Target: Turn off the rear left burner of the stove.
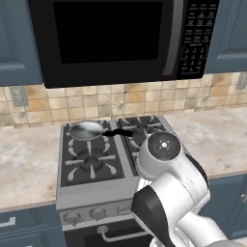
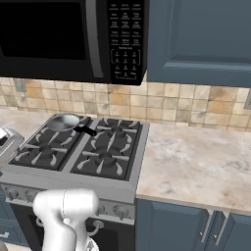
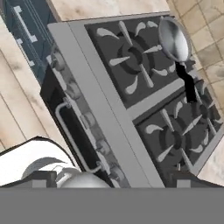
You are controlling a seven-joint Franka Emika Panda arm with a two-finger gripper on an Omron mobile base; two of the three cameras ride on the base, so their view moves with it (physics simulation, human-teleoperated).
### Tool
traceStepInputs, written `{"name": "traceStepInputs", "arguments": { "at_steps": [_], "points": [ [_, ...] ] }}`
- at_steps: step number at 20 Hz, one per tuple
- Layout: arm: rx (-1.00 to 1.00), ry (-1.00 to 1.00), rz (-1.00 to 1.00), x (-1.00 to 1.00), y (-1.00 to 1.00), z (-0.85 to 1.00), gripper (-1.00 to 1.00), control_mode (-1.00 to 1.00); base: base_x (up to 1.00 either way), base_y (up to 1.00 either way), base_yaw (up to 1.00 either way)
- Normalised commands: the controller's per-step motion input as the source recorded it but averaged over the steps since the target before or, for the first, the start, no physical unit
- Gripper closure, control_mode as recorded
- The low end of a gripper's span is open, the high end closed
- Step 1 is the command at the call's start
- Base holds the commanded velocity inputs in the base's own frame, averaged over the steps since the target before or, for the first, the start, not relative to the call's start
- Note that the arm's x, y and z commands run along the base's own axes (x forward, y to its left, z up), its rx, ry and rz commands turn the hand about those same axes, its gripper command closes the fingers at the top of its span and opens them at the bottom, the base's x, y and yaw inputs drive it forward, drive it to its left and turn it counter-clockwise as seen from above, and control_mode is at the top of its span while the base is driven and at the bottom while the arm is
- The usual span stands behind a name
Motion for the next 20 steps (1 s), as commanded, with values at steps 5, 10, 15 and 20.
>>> {"name": "traceStepInputs", "arguments": {
  "at_steps": [5,10,15,20],
  "points": [
    [-0.32,0.14,0.38,0.02,0.47,-0.43,-1.0,-1.0,0.0,0.0,0.0],
    [-0.43,0.0,0.23,0.0,0.71,-0.59,-1.0,-1.0,0.0,0.0,0.0],
    [-0.25,0.01,0.18,0.0,0.05,-0.47,-1.0,-1.0,0.0,0.0,0.0],
    [-0.24,0.07,0.18,0.0,0.08,-0.37,-1.0,-1.0,0.0,0.0,0.0]
  ]
}}
